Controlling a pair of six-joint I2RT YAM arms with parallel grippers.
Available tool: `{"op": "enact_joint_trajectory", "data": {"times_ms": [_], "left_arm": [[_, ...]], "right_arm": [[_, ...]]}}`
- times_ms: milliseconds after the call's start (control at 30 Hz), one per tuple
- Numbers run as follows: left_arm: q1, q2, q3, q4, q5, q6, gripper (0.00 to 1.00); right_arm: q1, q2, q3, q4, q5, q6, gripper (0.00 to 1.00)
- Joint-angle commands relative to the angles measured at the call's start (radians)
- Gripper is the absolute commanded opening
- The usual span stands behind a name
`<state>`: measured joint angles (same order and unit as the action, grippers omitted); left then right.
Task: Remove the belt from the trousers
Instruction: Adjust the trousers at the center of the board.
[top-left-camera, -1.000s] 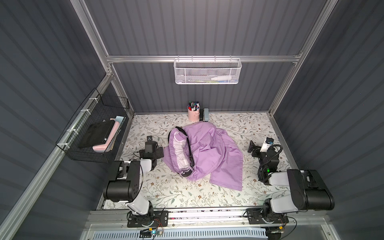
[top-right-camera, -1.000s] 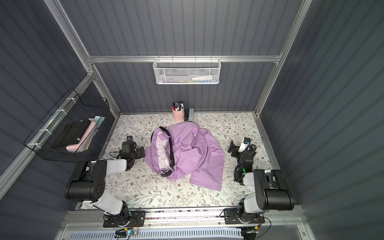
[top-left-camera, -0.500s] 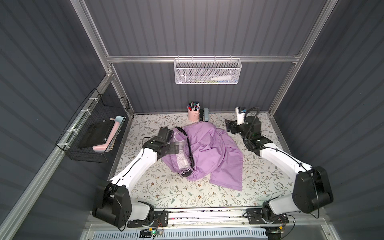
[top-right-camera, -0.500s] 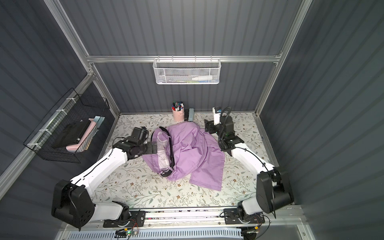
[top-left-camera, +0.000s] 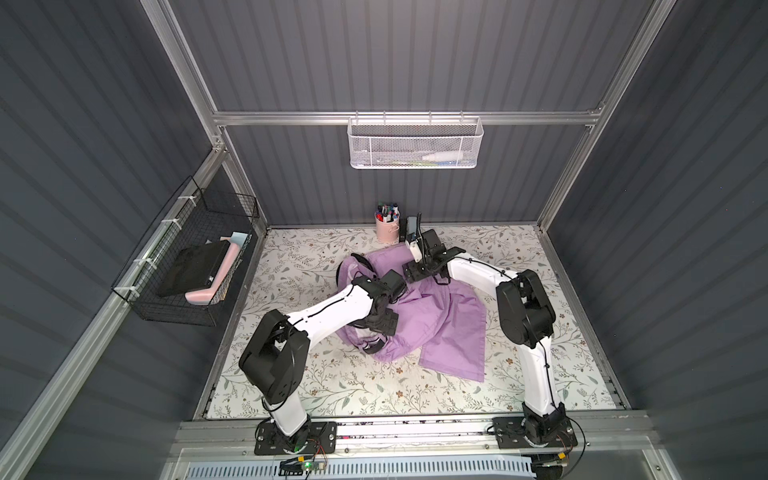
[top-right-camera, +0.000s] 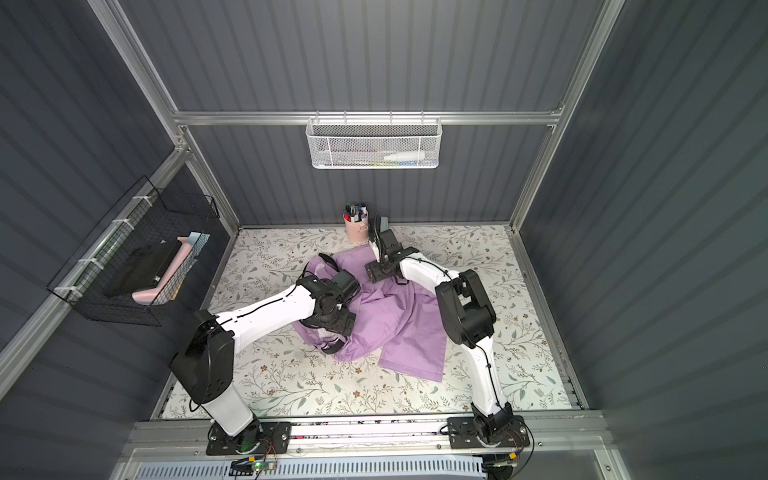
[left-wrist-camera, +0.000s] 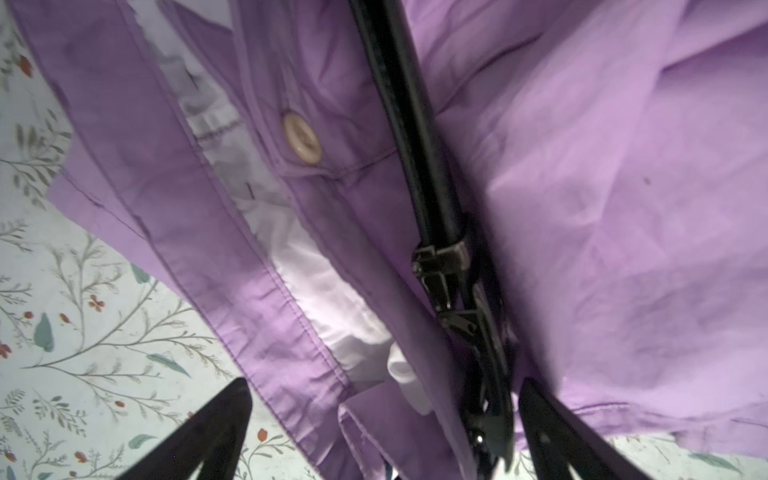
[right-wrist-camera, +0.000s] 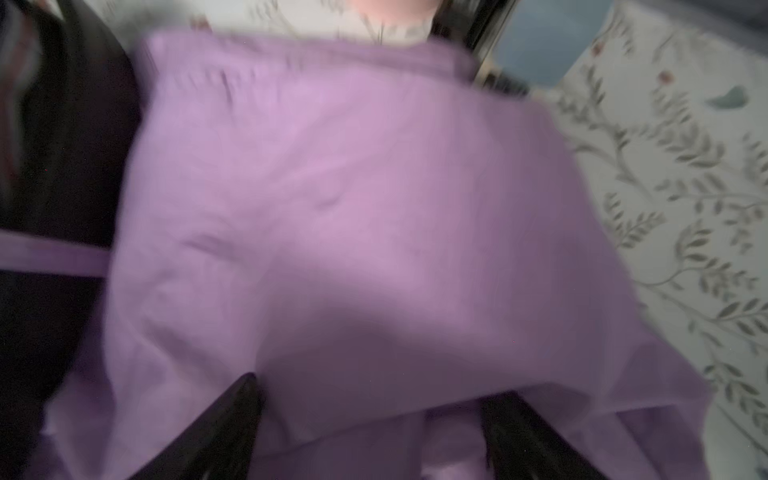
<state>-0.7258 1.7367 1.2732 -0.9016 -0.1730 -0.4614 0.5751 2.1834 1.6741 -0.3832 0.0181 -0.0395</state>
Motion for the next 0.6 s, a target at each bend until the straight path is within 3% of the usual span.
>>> {"op": "enact_joint_trajectory", "data": {"times_ms": [0, 233, 433, 567], "left_arm": [[0.005, 0.021, 0.021, -0.041, 0.064, -0.003, 0.85], [0.018, 0.034, 0.014, -0.004, 0.165, 0.043, 0.33], [0.1, 0.022, 0.021, -0.027, 0.235, 0.109, 0.03], [0.174, 0.007, 0.047, -0.04, 0.267, 0.192, 0.0]], "right_arm": [[-0.007, -0.064, -0.07, -0.101, 0.035, 0.003, 0.6], [-0.055, -0.295, -0.399, 0.004, 0.064, 0.069, 0.03], [-0.106, -0.521, -0.652, 0.001, 0.054, 0.164, 0.0], [-0.101, -0.688, -0.786, -0.007, 0.025, 0.185, 0.0]]}}
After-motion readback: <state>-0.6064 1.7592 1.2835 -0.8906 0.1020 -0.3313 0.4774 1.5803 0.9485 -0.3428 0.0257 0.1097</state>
